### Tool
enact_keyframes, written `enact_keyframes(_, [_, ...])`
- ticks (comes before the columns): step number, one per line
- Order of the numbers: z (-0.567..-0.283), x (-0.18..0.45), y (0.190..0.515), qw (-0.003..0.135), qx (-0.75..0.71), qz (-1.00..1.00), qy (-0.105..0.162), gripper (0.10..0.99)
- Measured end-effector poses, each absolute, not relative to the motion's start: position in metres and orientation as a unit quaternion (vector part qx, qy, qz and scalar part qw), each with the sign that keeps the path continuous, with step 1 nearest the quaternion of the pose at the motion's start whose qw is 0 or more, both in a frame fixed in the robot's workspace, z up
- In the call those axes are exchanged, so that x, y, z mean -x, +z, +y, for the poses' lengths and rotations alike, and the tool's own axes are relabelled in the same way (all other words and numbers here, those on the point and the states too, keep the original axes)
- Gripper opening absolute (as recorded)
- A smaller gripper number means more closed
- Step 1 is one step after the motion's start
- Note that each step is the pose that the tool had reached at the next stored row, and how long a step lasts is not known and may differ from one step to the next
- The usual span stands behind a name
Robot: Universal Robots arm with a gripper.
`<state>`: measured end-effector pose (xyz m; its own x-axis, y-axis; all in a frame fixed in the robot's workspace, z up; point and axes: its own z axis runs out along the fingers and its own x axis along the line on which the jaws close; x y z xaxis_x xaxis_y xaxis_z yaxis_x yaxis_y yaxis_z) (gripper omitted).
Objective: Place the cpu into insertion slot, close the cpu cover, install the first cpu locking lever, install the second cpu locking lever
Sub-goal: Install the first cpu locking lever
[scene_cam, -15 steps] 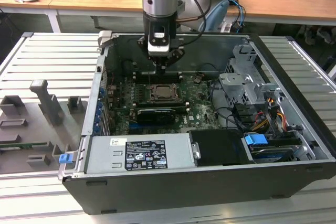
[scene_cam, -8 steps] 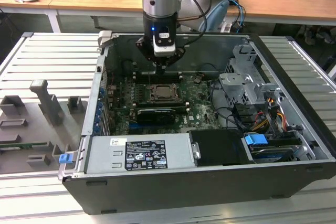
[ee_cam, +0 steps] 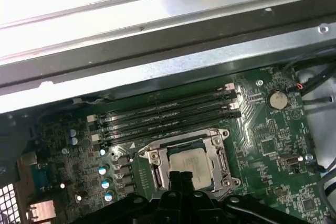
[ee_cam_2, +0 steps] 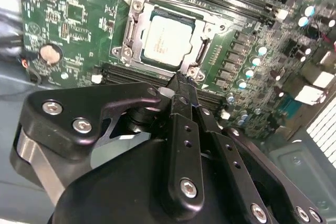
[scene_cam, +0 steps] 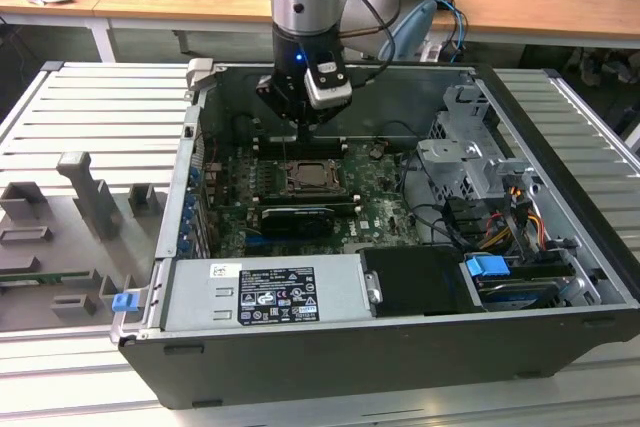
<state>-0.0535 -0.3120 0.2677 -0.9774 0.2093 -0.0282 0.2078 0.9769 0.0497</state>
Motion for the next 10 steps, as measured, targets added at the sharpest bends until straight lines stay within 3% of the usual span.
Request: enact_keyframes(10, [-0.3121,0.0536,0.2664,0.013,0.000,1.000,0.025,0.106])
